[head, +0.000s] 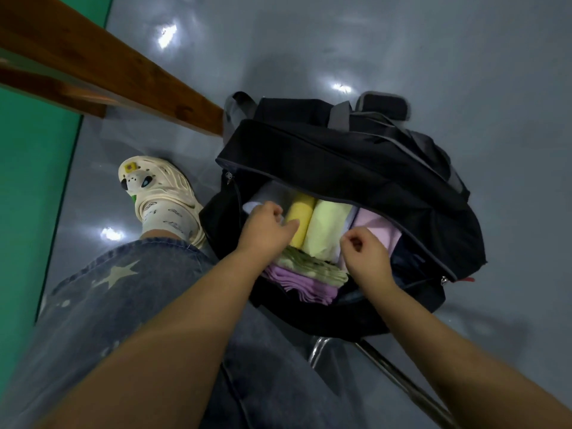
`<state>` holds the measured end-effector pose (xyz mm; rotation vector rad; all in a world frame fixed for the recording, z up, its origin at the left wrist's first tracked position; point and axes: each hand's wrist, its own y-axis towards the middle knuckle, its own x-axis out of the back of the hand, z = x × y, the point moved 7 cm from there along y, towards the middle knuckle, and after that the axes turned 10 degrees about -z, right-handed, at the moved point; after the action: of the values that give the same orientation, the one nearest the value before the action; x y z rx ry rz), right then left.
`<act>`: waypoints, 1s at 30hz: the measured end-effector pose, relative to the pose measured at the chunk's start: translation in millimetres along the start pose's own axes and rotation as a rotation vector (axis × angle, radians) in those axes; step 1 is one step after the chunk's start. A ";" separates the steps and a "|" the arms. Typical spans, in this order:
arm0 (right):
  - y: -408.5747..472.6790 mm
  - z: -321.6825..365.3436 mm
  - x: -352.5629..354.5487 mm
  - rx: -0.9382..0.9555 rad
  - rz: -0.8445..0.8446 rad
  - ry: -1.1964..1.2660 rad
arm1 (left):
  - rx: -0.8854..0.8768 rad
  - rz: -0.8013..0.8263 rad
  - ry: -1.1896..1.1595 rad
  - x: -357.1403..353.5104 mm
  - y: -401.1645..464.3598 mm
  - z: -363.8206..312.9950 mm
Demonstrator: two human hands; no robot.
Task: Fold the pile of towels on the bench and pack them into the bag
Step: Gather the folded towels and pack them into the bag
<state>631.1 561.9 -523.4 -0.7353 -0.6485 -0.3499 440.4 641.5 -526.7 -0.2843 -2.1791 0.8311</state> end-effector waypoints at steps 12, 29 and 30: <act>22.6 -7.9 -51.2 -0.443 0.218 0.635 | 0.003 0.093 0.229 -45.5 33.4 -17.4; 49.5 -45.9 11.6 -0.442 0.086 0.928 | 0.232 0.583 -0.550 -115.6 -13.9 -23.2; 49.3 -45.3 14.0 -0.444 0.045 0.927 | 0.219 0.554 -0.540 -116.0 -11.8 -25.1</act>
<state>685.7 563.0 -564.6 -0.8991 0.3357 -0.7414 538.1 593.0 -575.0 -0.6278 -2.5028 1.5941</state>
